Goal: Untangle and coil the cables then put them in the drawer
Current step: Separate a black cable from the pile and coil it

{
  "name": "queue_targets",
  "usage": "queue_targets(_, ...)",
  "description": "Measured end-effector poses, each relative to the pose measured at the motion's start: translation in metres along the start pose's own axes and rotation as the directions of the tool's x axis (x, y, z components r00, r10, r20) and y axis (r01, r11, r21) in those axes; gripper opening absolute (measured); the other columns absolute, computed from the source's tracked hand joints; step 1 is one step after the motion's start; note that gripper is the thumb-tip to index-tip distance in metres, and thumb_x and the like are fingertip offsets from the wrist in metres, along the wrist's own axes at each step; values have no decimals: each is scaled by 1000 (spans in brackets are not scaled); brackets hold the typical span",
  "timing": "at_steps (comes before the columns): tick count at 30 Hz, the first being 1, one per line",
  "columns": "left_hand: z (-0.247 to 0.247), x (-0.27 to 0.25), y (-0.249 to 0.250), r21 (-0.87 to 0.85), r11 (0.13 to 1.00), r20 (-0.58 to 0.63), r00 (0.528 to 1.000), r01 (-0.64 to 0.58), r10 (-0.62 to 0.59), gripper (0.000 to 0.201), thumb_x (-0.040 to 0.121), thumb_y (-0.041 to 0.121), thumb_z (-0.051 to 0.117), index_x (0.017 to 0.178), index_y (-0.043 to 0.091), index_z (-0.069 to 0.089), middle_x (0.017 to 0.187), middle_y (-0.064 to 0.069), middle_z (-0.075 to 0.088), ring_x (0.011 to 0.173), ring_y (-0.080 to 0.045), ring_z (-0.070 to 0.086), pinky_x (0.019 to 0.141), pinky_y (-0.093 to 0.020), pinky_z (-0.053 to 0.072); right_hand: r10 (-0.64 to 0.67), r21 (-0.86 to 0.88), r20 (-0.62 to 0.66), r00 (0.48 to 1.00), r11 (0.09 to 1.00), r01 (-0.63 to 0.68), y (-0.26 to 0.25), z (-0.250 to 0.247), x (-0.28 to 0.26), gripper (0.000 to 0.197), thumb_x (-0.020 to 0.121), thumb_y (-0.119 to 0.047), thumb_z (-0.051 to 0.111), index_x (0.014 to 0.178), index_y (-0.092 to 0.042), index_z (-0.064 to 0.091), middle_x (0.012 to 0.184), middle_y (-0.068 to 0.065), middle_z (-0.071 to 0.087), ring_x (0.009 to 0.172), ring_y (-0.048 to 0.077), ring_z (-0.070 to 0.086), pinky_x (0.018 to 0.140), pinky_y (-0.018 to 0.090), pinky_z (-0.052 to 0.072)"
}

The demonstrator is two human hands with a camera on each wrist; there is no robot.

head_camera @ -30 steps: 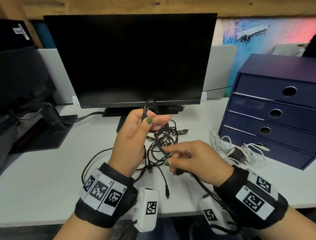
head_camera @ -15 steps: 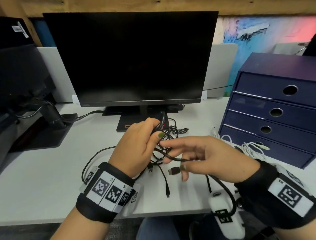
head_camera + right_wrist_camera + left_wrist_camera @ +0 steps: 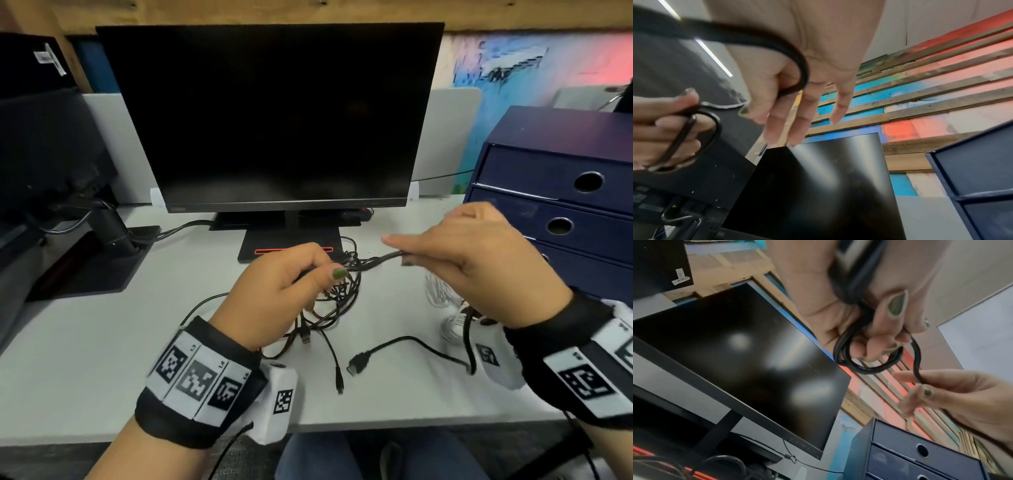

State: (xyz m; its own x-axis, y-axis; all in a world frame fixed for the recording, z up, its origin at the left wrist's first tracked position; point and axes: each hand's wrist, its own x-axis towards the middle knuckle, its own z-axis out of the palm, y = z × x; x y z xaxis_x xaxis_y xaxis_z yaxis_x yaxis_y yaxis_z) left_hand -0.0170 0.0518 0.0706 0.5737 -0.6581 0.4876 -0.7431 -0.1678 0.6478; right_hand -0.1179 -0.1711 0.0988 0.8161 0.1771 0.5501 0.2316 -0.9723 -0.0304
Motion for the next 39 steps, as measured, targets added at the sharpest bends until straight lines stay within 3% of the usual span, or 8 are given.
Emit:
queue_targets(5, 11, 5, 9, -422, 906, 46, 999, 33, -15, 27, 92, 41, 45, 74, 24, 56, 47, 6, 44, 50, -15, 48, 60, -21, 44, 114, 1, -171, 979, 993, -115, -8, 19, 9, 39, 94, -23, 48, 133, -29, 55, 92, -4, 68, 85, 24, 60, 88, 47, 43)
queue_targets(11, 15, 5, 12, -601, 799, 20, 1000, 22, -13, 24, 97, 27, 36, 84, 12, 50, 57, 4, 59, 61, -16, 56, 68, -23, 48, 277, 359, 21, 961, 895, -266, -35, 39, 19, 58, 101, -12, 37, 149, -36, 17, 110, -3, 51, 93, 12, 50, 81, 21, 41)
queue_targets(16, 15, 4, 15, -689, 725, -2, 1000, 10, -16, 25, 98, 25, 32, 86, 8, 48, 65, 0, 66, 66, -13, 61, 60, -12, 45, 227, 519, 168, 959, 807, -282, -54, 60, 20, 89, 97, -10, 42, 139, -56, -21, 132, -1, 45, 94, 20, 62, 87, 40, 52)
queue_targets(18, 16, 4, 15, -698, 716, -19, 999, 15, -40, 24, 97, 26, 35, 87, 11, 51, 72, -4, 70, 72, -14, 64, 65, -15, 48, 191, 597, 143, 971, 766, -239, -63, 72, 19, 84, 94, -11, 42, 136, -62, -11, 138, -13, 42, 115, 6, 56, 97, 29, 49)
queue_targets(21, 17, 5, 12, -633, 774, -87, 995, -19, -47, 21, 97, 27, 35, 90, 18, 54, 89, -2, 74, 90, -16, 68, 82, -27, 52, 256, 582, 232, 938, 736, -345, -70, 74, 14, 70, 89, -2, 49, 127, -57, 28, 130, -2, 53, 90, 2, 64, 77, 18, 51)
queue_targets(26, 14, 6, 6, -288, 957, -216, 976, -44, -20, 22, 101, 28, 35, 109, 18, 54, 112, 11, 70, 110, -9, 63, 95, -34, 49, 221, 690, 522, 824, 459, -560, -83, 65, 1, 64, 96, -14, 53, 148, -33, 21, 95, 4, 70, 65, 20, 70, 73, 26, 57)
queue_targets(32, 16, 5, 8, 23, 999, -201, 979, 34, -28, 8, 96, 39, 36, 95, 35, 43, 98, 28, 66, 75, 11, 59, 59, -11, 42, 229, 405, 333, 915, 841, -358, -78, 41, 5, 25, 92, -38, 56, 114, -28, 65, 52, -18, 53, 53, -4, 50, 61, 10, 38)
queue_targets(39, 22, 3, 1, 160, 987, -32, 999, 20, -15, 32, 93, 42, 29, 87, 15, 45, 64, 2, 50, 61, -15, 48, 52, -31, 38, 142, 549, 185, 972, 806, -222, -64, 9, 12, 17, 80, -24, 74, 90, -28, 61, 59, -5, 53, 56, 8, 48, 57, 18, 41)
